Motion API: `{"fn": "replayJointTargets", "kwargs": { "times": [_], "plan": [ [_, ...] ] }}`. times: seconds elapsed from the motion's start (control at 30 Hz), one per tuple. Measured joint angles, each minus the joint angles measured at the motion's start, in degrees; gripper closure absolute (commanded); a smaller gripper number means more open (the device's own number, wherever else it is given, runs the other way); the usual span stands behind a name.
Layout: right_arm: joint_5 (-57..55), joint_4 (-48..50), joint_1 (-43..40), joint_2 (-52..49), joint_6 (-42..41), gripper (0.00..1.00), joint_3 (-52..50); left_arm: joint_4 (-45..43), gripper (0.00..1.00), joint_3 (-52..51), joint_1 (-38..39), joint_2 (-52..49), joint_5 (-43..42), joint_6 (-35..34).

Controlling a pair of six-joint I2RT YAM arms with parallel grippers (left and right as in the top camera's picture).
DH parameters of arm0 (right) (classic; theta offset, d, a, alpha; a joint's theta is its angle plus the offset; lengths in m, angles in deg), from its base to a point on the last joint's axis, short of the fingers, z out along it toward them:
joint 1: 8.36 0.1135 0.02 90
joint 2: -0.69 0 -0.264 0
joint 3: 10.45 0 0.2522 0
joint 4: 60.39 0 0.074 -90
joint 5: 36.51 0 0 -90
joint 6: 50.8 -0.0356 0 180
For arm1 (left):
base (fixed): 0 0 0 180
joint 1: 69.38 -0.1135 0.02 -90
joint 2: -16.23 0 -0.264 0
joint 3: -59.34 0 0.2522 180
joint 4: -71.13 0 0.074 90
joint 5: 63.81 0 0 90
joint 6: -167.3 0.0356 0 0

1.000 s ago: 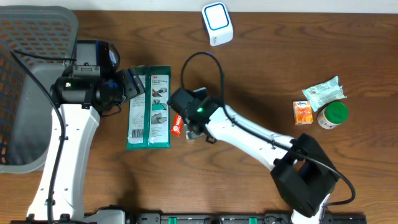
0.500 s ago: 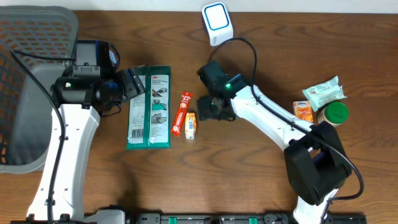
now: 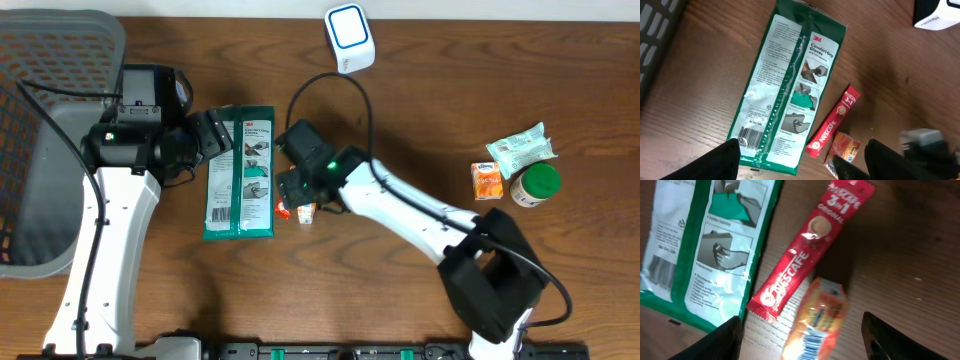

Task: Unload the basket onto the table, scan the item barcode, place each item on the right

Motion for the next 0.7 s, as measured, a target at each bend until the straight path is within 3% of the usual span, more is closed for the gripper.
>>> {"fn": "replayJointTargets", "kwargs": {
  "times": [0.17,0.33,0.7],
  "plan": [
    [-6.4,-2.7,2.3,-2.6,0.0,0.22,0.0,0.0,0.20,0.0,0.0,0.0,0.0,0.0],
    [-14.3,-11.1,0.3,-3.0,-0.2,0.23,-0.1,0.0,0.20,0.0,0.0,0.0,0.0,0.0],
    [-23.7,-24.2,-16.1,-3.0,1.3,0.29,-0.1,0.0,0.20,0.0,0.0,0.0,0.0,0.0]
  ]
}}
